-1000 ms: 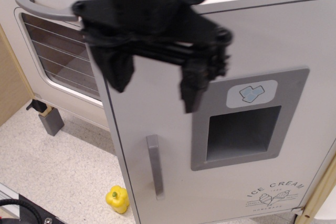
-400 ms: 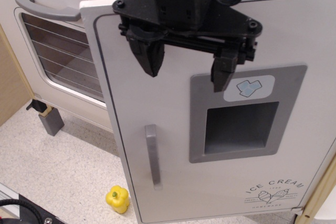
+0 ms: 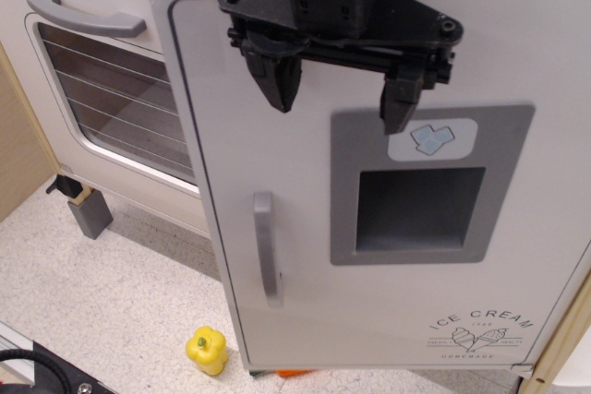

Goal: Close fridge

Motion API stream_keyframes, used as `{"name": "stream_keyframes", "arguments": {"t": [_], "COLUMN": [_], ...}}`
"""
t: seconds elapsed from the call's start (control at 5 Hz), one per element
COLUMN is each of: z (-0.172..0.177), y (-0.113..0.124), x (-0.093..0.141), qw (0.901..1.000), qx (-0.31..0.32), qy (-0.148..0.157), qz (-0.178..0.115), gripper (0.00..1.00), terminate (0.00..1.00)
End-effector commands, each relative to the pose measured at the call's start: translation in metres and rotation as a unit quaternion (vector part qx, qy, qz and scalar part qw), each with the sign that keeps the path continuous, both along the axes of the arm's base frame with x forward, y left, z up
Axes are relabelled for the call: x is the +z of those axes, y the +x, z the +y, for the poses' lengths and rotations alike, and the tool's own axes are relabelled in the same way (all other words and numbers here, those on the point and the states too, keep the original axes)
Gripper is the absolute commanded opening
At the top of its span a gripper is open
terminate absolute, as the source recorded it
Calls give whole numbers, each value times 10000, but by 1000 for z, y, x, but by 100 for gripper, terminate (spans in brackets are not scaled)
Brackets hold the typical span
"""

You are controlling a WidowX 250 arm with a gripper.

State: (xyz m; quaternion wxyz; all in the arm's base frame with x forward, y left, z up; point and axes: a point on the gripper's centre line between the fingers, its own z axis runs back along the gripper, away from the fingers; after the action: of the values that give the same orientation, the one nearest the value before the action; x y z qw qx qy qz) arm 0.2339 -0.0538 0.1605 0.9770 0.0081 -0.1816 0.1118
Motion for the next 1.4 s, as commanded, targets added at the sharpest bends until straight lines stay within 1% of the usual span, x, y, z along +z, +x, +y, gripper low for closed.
{"name": "stream_keyframes", "arguments": {"t": [0.0,0.2,0.6,0.8,1.0,1.2], "z": [10,11,13,14,14,14], "y": [33,36,20,19,24,34], "x": [15,14,1,-13,-28,-32], "qw": [9993,9993,9995,9997,9999,9998], "qx": [167,151,-111,-145,-77,64], "qy": [-111,-134,-111,-77,-50,-66], "qz": [-328,-324,-281,-157,-69,-172], "gripper": [100,100,100,100,100,100], "terminate": [0,0,0,0,0,0]}}
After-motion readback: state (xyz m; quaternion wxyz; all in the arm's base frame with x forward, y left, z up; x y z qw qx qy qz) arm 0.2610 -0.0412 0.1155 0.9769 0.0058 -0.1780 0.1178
